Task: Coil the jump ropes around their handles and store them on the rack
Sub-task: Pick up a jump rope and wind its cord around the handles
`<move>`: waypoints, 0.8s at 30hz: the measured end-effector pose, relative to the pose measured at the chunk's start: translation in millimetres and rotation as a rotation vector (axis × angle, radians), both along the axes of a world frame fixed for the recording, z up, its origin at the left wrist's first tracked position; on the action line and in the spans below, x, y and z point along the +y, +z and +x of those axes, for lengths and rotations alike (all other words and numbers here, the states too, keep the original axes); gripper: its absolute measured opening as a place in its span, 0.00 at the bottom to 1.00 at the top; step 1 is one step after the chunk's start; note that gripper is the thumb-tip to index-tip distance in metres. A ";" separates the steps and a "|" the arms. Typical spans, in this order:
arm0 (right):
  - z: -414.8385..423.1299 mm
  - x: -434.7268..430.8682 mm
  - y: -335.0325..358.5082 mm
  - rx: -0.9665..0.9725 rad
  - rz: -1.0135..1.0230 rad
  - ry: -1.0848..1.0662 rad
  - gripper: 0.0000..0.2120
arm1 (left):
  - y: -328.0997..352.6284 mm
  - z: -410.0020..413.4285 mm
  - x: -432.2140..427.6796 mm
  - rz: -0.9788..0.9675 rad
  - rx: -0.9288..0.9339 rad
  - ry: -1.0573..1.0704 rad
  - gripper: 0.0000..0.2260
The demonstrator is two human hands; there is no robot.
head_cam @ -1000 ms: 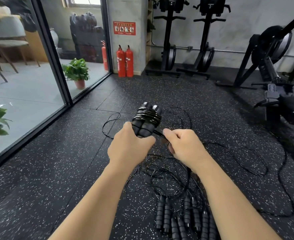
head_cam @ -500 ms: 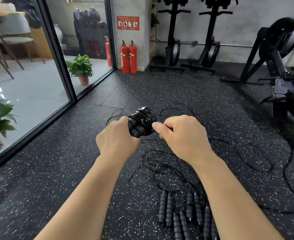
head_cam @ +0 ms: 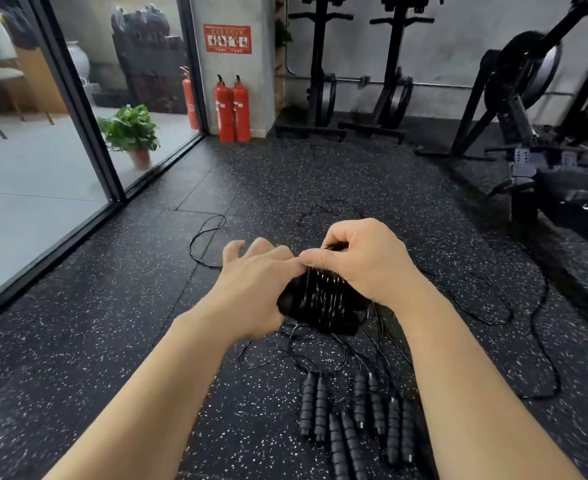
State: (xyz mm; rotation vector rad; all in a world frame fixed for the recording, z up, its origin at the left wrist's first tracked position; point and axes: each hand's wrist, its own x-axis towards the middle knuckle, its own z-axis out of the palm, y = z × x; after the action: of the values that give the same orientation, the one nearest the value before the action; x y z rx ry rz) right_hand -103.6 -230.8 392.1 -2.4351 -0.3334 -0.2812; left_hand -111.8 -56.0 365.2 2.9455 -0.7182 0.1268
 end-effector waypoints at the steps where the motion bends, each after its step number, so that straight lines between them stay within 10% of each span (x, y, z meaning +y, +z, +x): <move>1: 1.2 -3.0 -1.3 0.023 0.024 -0.006 0.20 | -0.8 -0.9 0.7 -0.034 0.011 -0.036 0.19; 6: 7.2 -18.8 -6.3 0.179 0.182 0.019 0.32 | -5.2 -3.5 1.9 -0.249 0.109 -0.138 0.19; 24: 8.6 -34.9 -21.6 0.637 0.700 0.174 0.22 | -2.7 -14.4 -10.0 -0.622 0.243 -0.107 0.29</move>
State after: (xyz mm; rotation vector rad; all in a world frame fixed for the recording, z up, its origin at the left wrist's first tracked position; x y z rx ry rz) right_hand -95.0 -265.7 370.4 -1.6715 -0.1225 0.3954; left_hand -126.2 -65.9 362.5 2.2776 -0.6520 -0.0182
